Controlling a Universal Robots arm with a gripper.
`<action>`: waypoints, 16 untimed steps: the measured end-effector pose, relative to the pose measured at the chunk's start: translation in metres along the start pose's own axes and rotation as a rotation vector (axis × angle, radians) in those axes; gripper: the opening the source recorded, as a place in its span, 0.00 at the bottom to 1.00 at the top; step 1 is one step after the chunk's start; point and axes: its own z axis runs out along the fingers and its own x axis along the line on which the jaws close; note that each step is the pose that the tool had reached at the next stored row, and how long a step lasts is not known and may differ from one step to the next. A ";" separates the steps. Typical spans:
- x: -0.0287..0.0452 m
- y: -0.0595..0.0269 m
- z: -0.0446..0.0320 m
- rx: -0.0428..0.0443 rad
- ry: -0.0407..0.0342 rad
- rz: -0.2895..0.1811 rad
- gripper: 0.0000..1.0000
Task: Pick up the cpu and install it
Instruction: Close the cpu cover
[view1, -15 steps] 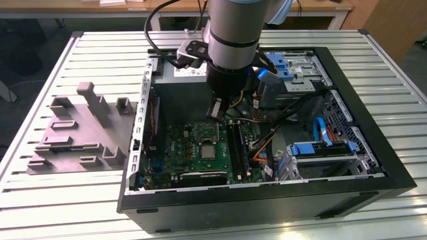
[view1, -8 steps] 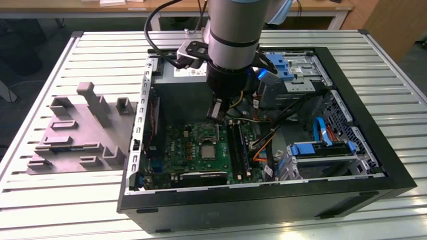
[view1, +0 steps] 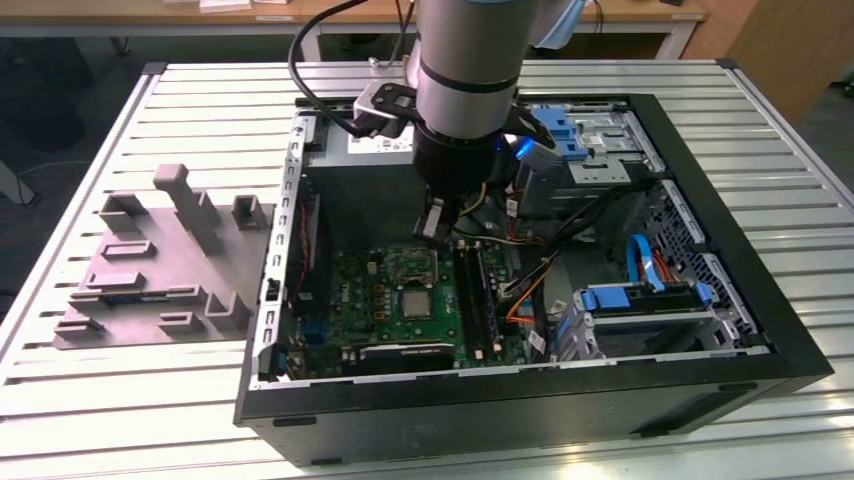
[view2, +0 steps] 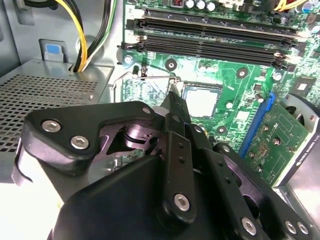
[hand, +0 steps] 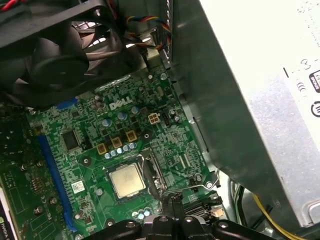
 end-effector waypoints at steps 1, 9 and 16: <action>0.0000 0.0000 0.0000 0.0010 0.0022 0.000 0.11; 0.0027 -0.0006 0.0004 0.0025 0.0058 -0.002 0.11; 0.0055 -0.0018 0.0008 0.0025 0.0057 -0.003 0.11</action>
